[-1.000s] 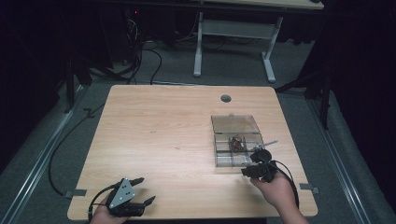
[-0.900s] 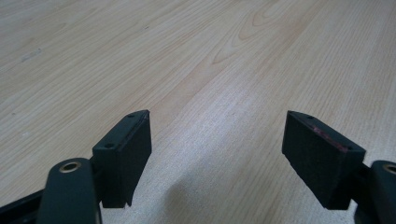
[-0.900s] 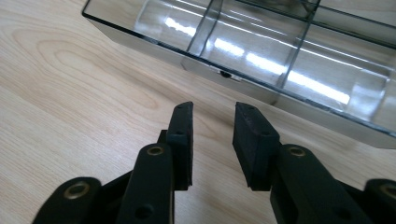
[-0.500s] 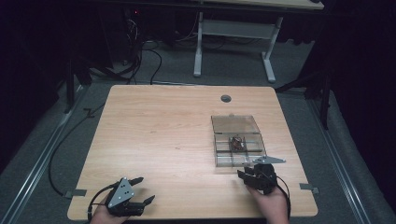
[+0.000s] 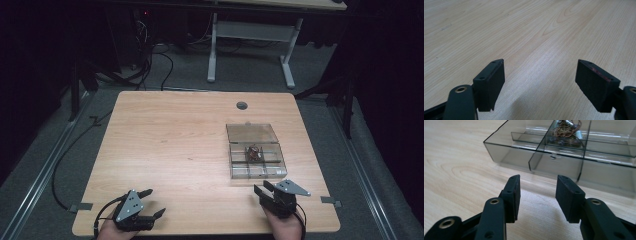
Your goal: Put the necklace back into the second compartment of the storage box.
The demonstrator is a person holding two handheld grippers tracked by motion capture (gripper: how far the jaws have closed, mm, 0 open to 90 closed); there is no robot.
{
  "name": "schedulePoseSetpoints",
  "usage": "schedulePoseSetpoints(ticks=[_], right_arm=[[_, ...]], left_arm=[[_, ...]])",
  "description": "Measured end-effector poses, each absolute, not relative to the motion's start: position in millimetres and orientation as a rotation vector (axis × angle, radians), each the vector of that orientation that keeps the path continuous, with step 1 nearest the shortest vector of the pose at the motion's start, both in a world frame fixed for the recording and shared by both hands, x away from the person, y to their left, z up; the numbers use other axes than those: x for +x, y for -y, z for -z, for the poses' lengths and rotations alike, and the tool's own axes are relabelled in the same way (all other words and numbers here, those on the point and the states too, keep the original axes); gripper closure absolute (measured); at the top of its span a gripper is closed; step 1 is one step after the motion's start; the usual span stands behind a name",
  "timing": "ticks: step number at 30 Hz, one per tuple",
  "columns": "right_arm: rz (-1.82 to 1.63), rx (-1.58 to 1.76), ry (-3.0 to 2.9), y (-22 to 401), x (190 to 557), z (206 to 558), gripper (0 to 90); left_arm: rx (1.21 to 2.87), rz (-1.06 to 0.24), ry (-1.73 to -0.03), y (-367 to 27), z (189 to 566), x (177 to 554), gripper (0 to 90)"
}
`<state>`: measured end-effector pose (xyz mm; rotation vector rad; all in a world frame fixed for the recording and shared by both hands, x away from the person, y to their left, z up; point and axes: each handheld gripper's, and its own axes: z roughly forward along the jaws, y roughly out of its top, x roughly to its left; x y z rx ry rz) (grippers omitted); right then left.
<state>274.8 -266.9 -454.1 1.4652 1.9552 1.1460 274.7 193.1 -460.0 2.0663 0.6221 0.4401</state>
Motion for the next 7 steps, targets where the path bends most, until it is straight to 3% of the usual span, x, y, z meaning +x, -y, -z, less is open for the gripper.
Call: schedulePoseSetpoints(ticks=[7], right_arm=[[-1.116, 1.402, -1.965, 260.9, 271.0, 454.1, 54.3]], left_arm=[[2.067, -0.442, -0.633, -192.6, 460.1, 275.4, 24.0]])
